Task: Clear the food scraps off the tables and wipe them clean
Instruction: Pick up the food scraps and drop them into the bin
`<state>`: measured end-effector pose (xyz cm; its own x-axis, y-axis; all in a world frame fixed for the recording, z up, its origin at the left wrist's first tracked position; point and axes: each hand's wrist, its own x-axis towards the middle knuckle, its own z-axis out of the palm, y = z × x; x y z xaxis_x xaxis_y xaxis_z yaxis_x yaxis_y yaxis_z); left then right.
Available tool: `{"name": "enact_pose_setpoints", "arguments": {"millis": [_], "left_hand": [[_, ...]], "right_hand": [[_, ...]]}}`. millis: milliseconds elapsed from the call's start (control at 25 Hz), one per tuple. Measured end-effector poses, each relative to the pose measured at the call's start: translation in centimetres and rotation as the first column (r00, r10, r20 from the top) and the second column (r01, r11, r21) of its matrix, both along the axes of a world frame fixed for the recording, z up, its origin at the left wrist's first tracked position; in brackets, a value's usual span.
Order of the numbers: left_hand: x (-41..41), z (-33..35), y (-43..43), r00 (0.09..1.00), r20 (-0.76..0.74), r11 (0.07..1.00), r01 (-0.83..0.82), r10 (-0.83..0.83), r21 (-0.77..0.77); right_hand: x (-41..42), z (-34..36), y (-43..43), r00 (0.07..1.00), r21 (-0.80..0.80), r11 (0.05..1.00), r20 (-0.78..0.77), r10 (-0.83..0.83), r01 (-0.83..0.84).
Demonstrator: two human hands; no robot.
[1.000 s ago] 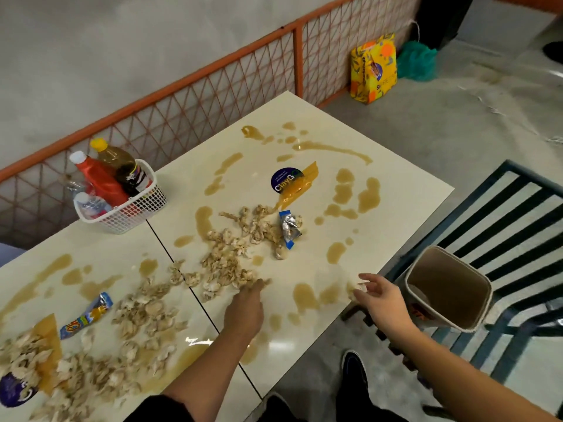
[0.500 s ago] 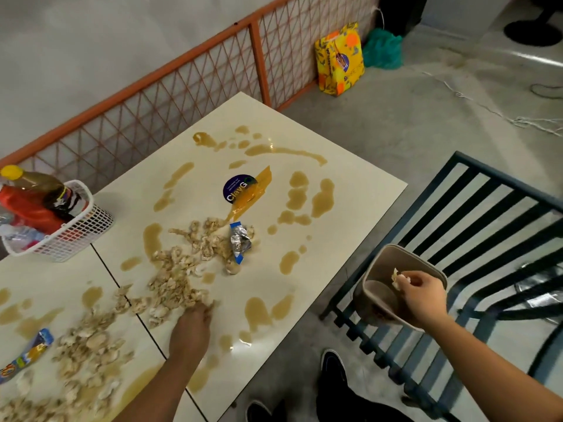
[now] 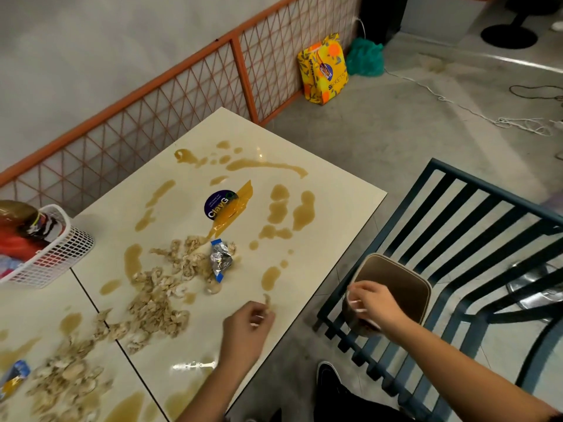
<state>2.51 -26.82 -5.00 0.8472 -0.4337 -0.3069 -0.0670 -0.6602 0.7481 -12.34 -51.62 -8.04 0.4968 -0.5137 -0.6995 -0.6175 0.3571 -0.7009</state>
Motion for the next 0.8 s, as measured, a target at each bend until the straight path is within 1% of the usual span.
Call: {"name": "enact_pose_setpoints", "arguments": {"millis": [40,120,200,280,360,440,520,640,720,800], "left_hand": [[-1.0,0.2,-1.3,0.998,-0.025,0.998,0.058,-0.058,-0.016],[-2.5,0.5,-3.3,0.983,0.006,0.983,0.183,-0.183,-0.033],[-3.3,0.8,-4.7,0.965,0.055,0.966,0.258,-0.257,-0.019],[-3.7,1.2,-5.5,0.960,0.075,0.963,0.270,-0.269,-0.008],[-3.9,1.6,-6.0,0.962,0.082,0.965,0.262,-0.260,-0.013],[-4.0,2.0,-6.1,0.972,0.020,0.969,0.237,-0.236,-0.074],[-4.3,2.3,-6.2,0.973,-0.037,0.968,0.221,-0.227,-0.122],[-4.4,2.2,-6.3,0.972,0.028,0.964,0.234,-0.232,-0.127],[-4.2,1.8,-6.2,0.972,0.057,0.966,0.231,-0.226,-0.112],[-3.9,1.2,-6.1,0.963,0.091,0.964,0.258,-0.252,-0.059]], "right_hand": [[0.5,0.9,1.5,0.998,0.105,0.993,0.046,0.043,-0.048],[1.3,1.8,4.5,0.984,0.261,0.957,0.151,0.090,-0.128],[1.9,1.7,6.6,0.962,0.340,0.930,0.269,0.043,-0.136],[2.0,1.4,7.3,0.938,0.355,0.928,0.345,-0.021,-0.109],[1.9,1.6,7.0,0.923,0.343,0.936,0.379,-0.062,-0.078],[1.7,1.6,6.5,0.916,0.323,0.946,0.389,-0.097,-0.037],[1.5,1.1,6.1,0.921,0.307,0.951,0.361,-0.148,0.032],[1.1,0.8,6.0,0.928,0.318,0.946,0.328,-0.177,0.068],[0.9,1.1,6.0,0.920,0.363,0.931,0.350,-0.177,0.041],[0.8,1.6,6.2,0.903,0.382,0.924,0.396,-0.164,0.000]]}}
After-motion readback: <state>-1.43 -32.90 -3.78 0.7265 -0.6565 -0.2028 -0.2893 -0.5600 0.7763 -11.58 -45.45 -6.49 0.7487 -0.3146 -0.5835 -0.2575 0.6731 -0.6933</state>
